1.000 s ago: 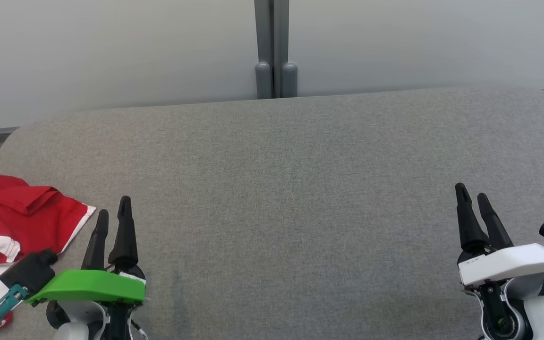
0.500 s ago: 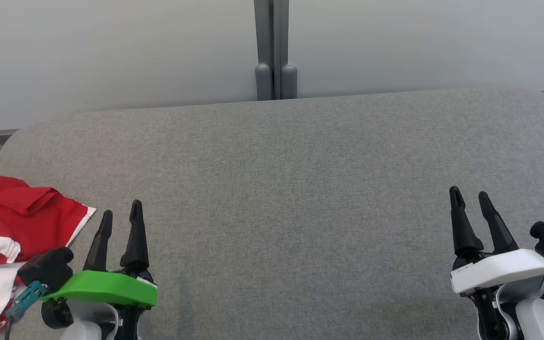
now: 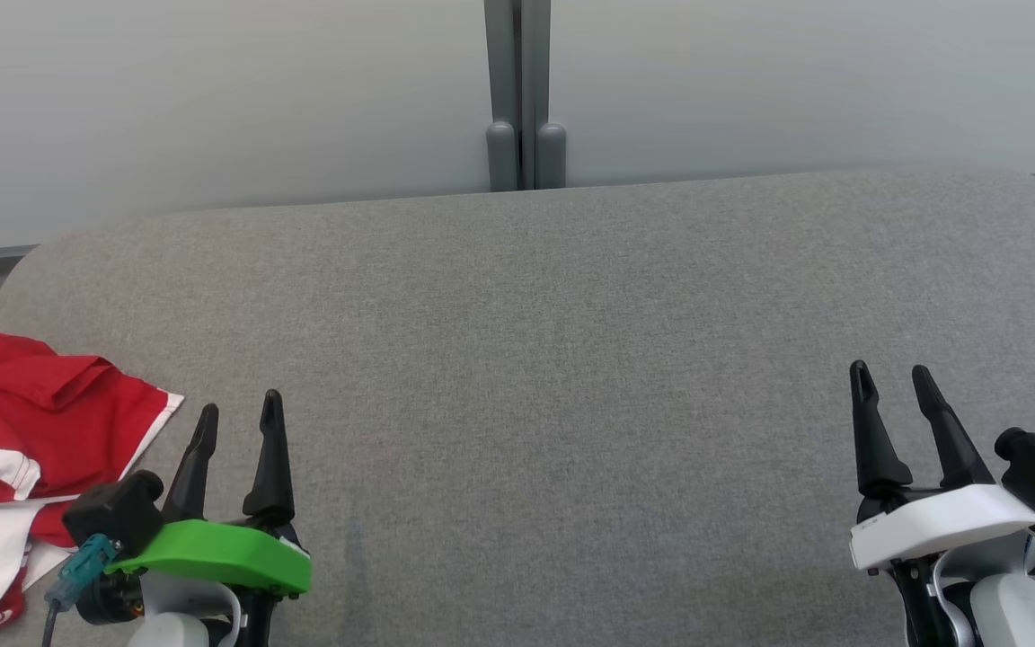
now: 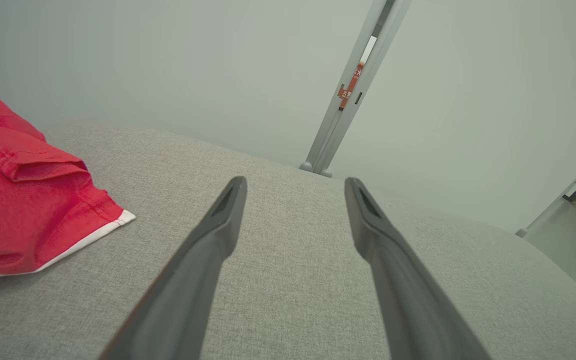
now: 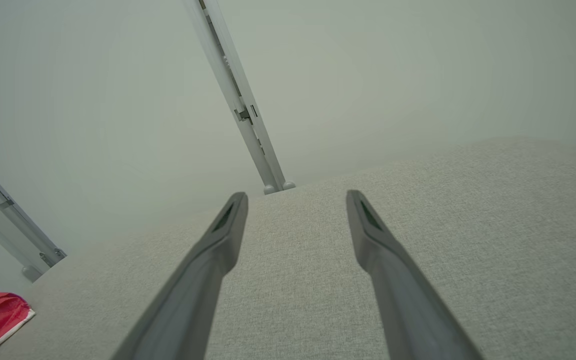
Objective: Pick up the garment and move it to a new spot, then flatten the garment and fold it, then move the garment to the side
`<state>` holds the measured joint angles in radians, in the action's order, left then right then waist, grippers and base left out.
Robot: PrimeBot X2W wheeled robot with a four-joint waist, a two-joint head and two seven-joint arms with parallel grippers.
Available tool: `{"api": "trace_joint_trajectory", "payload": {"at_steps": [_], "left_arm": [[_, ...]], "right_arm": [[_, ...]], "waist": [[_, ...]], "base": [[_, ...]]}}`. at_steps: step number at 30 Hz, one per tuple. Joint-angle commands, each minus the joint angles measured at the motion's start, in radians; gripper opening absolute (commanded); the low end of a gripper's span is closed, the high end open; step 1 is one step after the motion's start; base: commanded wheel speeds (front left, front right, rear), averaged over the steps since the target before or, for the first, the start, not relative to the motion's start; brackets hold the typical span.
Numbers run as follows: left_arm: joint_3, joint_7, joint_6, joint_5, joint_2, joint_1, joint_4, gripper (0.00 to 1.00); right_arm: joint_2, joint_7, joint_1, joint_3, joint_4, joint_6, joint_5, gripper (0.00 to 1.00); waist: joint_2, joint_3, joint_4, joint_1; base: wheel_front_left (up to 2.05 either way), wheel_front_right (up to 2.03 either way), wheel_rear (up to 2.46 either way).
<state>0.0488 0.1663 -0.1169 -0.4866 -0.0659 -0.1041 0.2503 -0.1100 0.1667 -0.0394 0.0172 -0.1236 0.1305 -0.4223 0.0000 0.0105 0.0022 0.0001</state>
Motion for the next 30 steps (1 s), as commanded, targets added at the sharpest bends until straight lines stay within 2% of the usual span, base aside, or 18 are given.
{"api": "trace_joint_trajectory", "payload": {"at_steps": [1, 30], "left_arm": [[0.003, 0.011, 0.004, 0.030, -0.008, -0.019, -0.001, 1.00], [0.031, 0.071, 0.018, 0.243, 0.000, -0.023, 0.086, 1.00]], "right_arm": [[-0.003, 0.011, 0.005, 0.000, 0.006, 0.000, 0.029, 1.00], [0.023, 0.071, 0.032, 0.007, -0.024, 0.000, 0.219, 1.00]], "waist": [[0.0000, 0.001, 0.000, 0.0000], [0.0000, 0.005, 0.006, -0.0001]], "base": [[0.00, 0.00, 0.00], [0.00, 0.00, 0.00]]}}
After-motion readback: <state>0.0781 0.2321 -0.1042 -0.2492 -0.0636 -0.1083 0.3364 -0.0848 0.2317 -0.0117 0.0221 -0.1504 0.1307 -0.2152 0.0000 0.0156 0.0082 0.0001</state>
